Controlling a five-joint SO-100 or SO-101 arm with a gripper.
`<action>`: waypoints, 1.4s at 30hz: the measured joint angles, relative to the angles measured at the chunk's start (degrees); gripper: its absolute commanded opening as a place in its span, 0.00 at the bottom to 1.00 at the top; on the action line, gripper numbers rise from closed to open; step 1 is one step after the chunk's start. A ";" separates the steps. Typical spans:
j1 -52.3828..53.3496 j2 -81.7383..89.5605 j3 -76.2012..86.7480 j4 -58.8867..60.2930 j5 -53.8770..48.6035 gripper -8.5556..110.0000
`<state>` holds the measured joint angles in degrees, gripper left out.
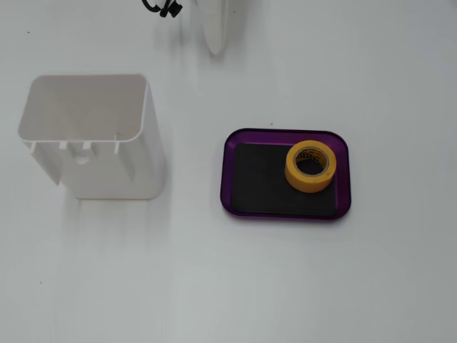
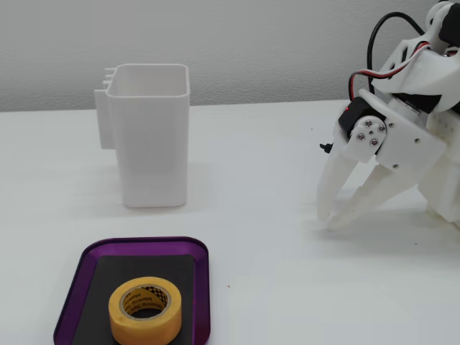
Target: Remove the yellow tape from the box.
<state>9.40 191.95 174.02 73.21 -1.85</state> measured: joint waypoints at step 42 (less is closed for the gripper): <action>-8.96 -41.92 -36.12 -7.65 -17.93 0.15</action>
<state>0.44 150.03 137.90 65.57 -19.78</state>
